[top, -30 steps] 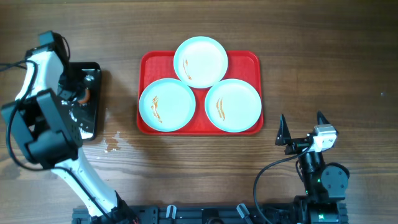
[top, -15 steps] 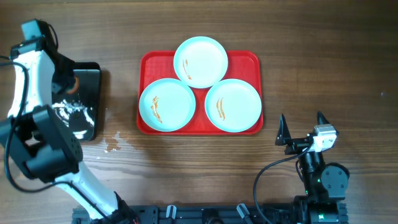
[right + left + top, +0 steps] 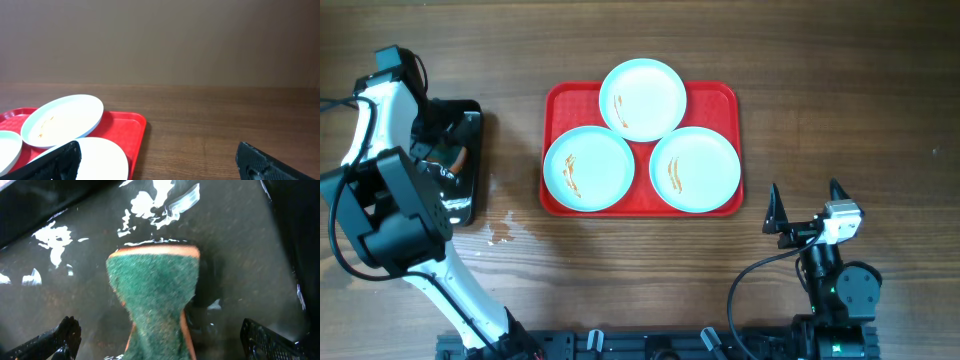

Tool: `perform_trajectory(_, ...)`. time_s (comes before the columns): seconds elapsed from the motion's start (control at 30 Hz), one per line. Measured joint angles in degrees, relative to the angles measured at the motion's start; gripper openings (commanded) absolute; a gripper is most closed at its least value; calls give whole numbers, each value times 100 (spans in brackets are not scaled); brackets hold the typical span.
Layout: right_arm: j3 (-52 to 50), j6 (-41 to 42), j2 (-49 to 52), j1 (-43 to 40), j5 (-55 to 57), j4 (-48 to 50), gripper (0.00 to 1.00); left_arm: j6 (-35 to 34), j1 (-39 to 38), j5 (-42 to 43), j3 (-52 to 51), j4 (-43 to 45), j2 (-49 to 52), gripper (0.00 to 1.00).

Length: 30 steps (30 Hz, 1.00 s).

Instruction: Clean dirty plates on tray and stack at the side

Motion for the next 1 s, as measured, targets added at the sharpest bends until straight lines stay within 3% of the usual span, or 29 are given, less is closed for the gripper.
perform_trajectory(0.17, 0, 0, 0, 0, 2, 0, 100, 0, 7, -4, 0, 321, 0, 89)
perform_trajectory(0.6, 0, 0, 0, 0, 2, 0, 100, 2, 103, -44, 0, 404, 216, 88)
perform_trajectory(0.8, 0, 0, 0, 0, 2, 0, 100, -13, 103, -42, 0, 535, 396, 48)
perform_trajectory(0.9, 0, -2, 0, 0, 2, 0, 100, -9, 103, -46, 0, 553, 396, 35)
perform_trajectory(1.0, 0, 0, 0, 0, 0, 0, 100, -17, 103, -44, 0, 555, 396, 4)
